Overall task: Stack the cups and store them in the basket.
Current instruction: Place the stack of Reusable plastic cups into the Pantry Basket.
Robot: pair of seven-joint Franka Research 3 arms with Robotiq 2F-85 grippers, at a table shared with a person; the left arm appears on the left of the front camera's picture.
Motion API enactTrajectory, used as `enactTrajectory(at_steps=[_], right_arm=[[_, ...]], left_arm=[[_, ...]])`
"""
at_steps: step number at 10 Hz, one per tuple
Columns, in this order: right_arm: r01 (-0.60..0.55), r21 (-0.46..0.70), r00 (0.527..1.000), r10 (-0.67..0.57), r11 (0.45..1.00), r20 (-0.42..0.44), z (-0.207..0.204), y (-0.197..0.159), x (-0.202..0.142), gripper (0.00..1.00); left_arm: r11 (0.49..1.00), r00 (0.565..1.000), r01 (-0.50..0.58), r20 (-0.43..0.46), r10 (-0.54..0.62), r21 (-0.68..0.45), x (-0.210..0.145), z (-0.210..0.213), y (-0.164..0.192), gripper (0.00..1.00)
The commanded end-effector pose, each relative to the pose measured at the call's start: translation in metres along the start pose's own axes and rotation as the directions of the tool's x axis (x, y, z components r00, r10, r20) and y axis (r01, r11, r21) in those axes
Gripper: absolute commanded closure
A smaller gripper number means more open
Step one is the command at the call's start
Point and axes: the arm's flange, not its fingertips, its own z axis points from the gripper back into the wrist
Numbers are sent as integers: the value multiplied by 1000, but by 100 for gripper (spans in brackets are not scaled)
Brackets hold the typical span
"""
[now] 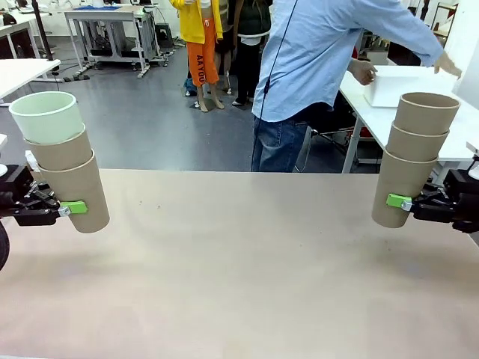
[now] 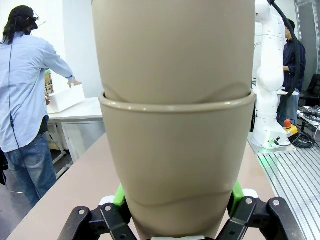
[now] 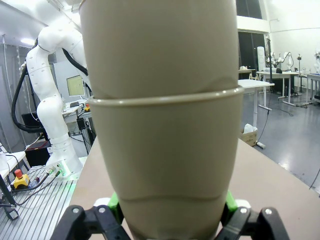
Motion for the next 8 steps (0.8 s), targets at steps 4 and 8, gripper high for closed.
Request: enactTrajectory(at_steps=[4, 8], right_arm=[[-7, -6, 1000, 7, 1000, 7, -4, -1, 5, 16], [-7, -6, 1000, 7, 1000, 7, -4, -1, 5, 16]], left_arm=[[1000, 1000, -1, 9, 1, 3, 5, -3, 0, 15], [1000, 1000, -1, 9, 1, 3, 5, -3, 0, 15]])
